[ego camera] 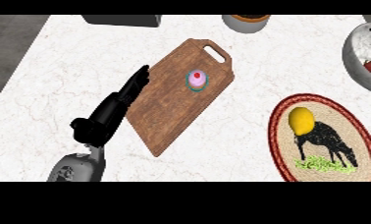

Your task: Pick the bell pepper from the placemat and place it in the bowl

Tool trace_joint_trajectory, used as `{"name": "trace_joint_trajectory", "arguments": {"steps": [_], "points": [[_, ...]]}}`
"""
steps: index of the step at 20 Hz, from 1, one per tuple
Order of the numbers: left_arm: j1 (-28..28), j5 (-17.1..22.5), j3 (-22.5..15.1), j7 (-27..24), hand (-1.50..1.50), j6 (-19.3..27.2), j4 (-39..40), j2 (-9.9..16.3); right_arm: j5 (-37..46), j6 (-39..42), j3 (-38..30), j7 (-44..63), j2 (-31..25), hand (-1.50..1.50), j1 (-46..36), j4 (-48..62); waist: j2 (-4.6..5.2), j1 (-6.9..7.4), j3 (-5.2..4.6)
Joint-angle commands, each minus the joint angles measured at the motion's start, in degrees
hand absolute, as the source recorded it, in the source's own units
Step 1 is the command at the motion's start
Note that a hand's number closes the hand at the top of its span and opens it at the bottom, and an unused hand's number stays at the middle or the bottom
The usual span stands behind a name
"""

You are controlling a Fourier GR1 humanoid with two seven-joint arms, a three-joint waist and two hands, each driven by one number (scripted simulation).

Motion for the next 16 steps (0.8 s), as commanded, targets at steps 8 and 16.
{"name": "trace_joint_trajectory", "arguments": {"steps": [8,16], "points": [[0.4,0.5,0.5,-0.6,0.0,-0.5,0.5,0.0,-11.3,6.6,-13.0,3.4,-6.9,-1.5,-5.0,9.2,0.29,-0.28,0.07],[-0.4,0.0,0.7,-0.7,0.0,0.3,0.3,-0.2,-16.5,11.4,-18.6,7.0,-13.7,-1.5,-2.4,12.6,0.96,-0.32,0.39]]}}
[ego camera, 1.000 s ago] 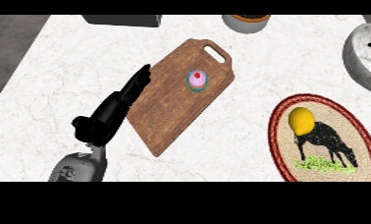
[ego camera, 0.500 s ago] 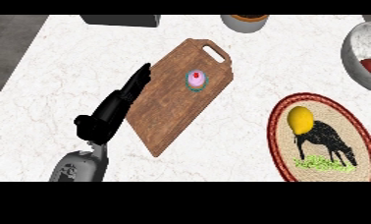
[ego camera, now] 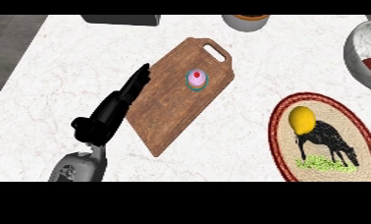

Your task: Pick the bell pepper from the placemat and place it in the bowl

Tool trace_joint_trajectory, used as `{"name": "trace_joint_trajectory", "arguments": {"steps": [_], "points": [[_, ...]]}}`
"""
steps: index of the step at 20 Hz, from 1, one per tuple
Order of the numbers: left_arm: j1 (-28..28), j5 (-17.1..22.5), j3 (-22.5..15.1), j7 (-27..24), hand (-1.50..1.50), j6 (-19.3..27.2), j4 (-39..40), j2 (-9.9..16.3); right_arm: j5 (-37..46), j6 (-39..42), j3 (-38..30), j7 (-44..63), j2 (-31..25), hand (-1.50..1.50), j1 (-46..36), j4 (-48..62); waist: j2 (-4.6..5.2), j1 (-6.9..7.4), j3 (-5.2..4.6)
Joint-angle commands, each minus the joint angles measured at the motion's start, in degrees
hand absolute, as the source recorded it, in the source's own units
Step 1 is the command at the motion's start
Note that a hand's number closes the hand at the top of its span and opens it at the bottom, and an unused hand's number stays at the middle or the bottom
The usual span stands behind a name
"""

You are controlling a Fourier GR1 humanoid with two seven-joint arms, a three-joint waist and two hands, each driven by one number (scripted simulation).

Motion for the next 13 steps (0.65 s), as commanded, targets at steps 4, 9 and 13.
{"name": "trace_joint_trajectory", "arguments": {"steps": [4,9,13], "points": [[1.7,-0.2,-0.5,-1.5,0.0,-0.1,-0.8,0.0,-4.7,2.9,-5.0,-0.6,-4.5,-1.5,4.4,2.1,0.4,-0.05,0.38],[-0.1,0.7,0.8,-0.3,0.0,-0.2,-0.3,0.2,-6.2,7.0,-6.4,-1.4,-7.3,-1.5,6.3,2.2,0.69,-0.57,0.57],[-0.4,-0.2,-0.1,0.4,0.0,1.1,-0.9,-1.1,-5.7,10.6,-5.9,-2.7,-8.2,-1.5,8.5,1.6,0.47,-1.02,0.76]]}}
